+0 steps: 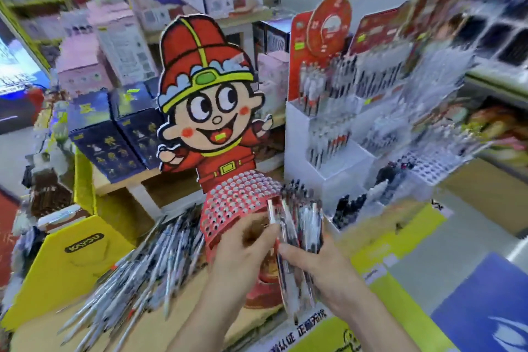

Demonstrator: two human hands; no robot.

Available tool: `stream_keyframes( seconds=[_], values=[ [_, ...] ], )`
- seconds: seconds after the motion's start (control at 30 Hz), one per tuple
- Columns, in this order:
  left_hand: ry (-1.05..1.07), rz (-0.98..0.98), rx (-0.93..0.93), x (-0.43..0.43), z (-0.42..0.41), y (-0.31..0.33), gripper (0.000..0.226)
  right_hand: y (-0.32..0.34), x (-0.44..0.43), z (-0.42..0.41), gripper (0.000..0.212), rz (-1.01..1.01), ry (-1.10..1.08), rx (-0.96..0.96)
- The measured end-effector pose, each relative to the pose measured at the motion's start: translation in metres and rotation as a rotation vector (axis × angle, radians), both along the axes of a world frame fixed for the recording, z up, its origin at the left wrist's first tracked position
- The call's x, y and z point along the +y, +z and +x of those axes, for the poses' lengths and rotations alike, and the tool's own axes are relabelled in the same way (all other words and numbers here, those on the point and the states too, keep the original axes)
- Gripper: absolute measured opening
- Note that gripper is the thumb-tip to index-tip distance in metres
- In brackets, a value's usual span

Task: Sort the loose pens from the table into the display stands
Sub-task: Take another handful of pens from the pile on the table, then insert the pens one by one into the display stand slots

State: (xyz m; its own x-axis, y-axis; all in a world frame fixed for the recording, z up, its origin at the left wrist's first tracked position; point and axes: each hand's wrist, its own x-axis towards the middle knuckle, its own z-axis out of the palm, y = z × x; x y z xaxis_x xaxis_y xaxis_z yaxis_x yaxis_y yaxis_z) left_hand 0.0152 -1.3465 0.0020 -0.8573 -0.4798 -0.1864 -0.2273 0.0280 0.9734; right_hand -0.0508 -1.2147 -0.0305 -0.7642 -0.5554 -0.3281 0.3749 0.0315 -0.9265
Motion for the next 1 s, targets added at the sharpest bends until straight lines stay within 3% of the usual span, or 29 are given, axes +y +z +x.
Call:
stream_keyframes(
  seconds=[0.1,0.2,0.27,0.4,0.57,0.8,1.0],
  values=[
    [-0.011,-0.016,0.049,0.041,-0.034,0.008,0.001,0.004,0.049,-0.032,0.048,0.051,0.006,0.009],
    [-0.048,-0.079,0.071,0.078,-0.070,0.016,0.008,0.007,0.093,-0.065,0.073,0.094,-0.032,-0.037],
    [-0.020,-0.050,0.092,0.093,-0.093,0.023,0.005,0.006,0.117,-0.085,0.079,0.097,-0.072,-0.049],
    [0.058,-0.156,0.157,0.092,-0.134,0.042,0.024,0.003,0.152,-0.118,0.057,0.068,-0.148,-0.063],
    [0.140,-0.346,0.220,0.064,-0.189,0.070,0.012,0.002,0.161,-0.152,0.030,0.010,-0.187,-0.139],
    [0.052,-0.774,0.069,0.045,-0.252,0.040,0.021,0.007,0.138,-0.188,0.028,-0.005,-0.191,-0.129],
    [-0.008,-0.855,0.053,0.037,-0.261,0.012,0.020,0.008,0.119,-0.210,0.018,0.001,-0.196,-0.115]
  ],
)
